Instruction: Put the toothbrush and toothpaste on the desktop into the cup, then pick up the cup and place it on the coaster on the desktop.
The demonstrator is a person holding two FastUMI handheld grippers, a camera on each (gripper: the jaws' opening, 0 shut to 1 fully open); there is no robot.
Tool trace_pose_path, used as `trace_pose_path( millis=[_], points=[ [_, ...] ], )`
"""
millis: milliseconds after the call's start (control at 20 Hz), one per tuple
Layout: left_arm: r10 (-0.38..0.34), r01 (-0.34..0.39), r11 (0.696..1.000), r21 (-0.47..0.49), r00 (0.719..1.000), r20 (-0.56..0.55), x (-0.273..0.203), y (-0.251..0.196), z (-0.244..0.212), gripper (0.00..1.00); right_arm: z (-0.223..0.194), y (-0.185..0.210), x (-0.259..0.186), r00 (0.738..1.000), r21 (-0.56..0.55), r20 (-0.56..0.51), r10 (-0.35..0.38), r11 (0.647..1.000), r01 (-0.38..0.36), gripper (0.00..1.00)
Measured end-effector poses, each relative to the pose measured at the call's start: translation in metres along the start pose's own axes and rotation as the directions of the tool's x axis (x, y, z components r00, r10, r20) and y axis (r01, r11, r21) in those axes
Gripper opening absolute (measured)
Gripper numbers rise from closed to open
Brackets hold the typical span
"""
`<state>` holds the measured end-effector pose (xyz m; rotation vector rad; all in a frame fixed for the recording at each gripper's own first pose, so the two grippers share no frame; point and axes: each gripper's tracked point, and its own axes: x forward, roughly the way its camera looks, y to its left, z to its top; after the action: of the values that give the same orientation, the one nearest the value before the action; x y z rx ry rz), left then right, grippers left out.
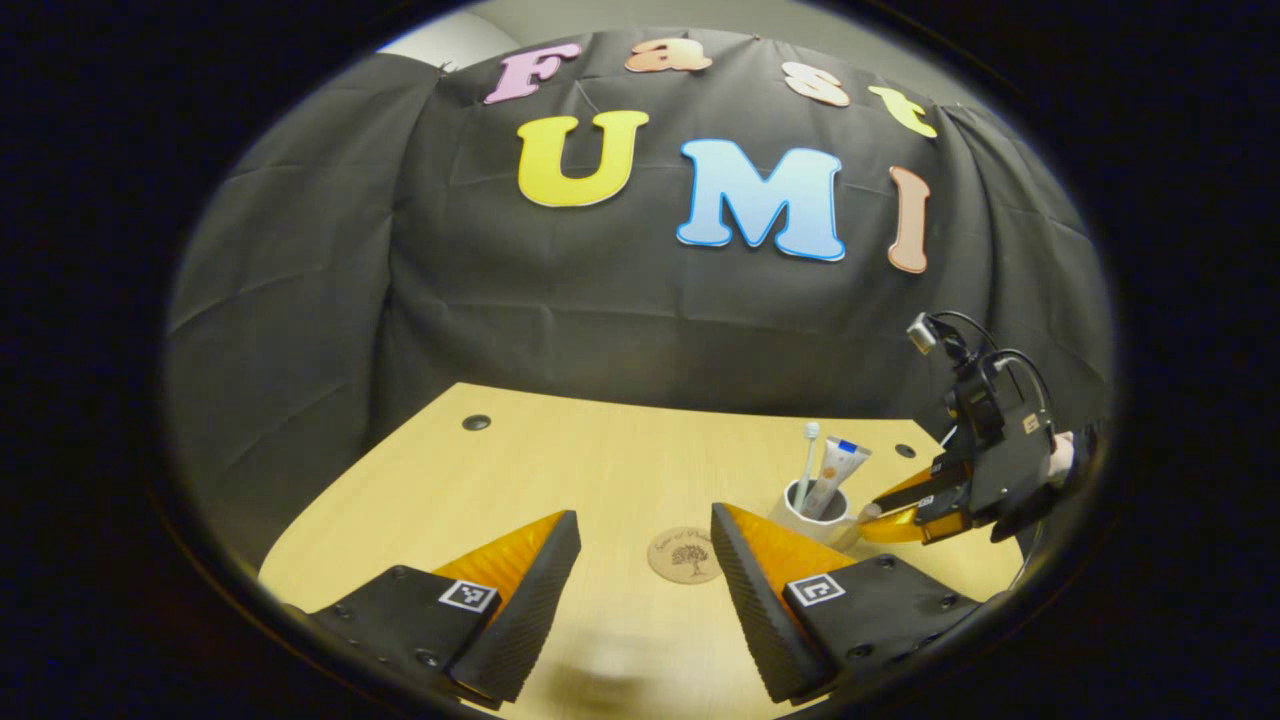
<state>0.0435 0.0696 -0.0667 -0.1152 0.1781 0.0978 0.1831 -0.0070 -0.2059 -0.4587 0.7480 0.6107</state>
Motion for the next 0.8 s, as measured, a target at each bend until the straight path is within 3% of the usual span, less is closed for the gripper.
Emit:
trace_pose_path(
  millis=[150, 550, 600, 700, 800],
  points=[
    [0.018, -0.018, 1.000, -0.013, 1.000, -0.021, -0.002, 0.005, -0.008, 0.88, -0.001, -0.002, 0.011, 0.999, -0.023, -0.037, 0.023, 0.999, -0.024, 0.55],
    [0.084, -0.086, 0.995, -0.049, 0.995, -0.048, -0.008, 0.022, -0.023, 0.92, 0.002, 0.000, 0.032, 0.993, -0.053, -0.094, 0.074, 0.995, -0.079, 0.55],
    [0.090, -0.093, 0.994, -0.056, 0.995, -0.050, -0.009, 0.022, -0.025, 0.92, 0.001, 0.003, 0.034, 0.992, -0.055, -0.098, 0.085, 0.994, -0.091, 0.51],
    [0.099, -0.103, 0.992, -0.070, 0.993, -0.058, -0.010, 0.023, -0.028, 0.90, 0.003, 0.002, 0.034, 0.992, -0.060, -0.094, 0.087, 0.994, -0.093, 0.27],
    [0.106, -0.111, 0.991, -0.080, 0.992, -0.066, -0.011, 0.022, -0.030, 0.90, 0.001, 0.000, 0.036, 0.991, -0.048, -0.098, 0.086, 0.995, -0.091, 0.22]
  ],
)
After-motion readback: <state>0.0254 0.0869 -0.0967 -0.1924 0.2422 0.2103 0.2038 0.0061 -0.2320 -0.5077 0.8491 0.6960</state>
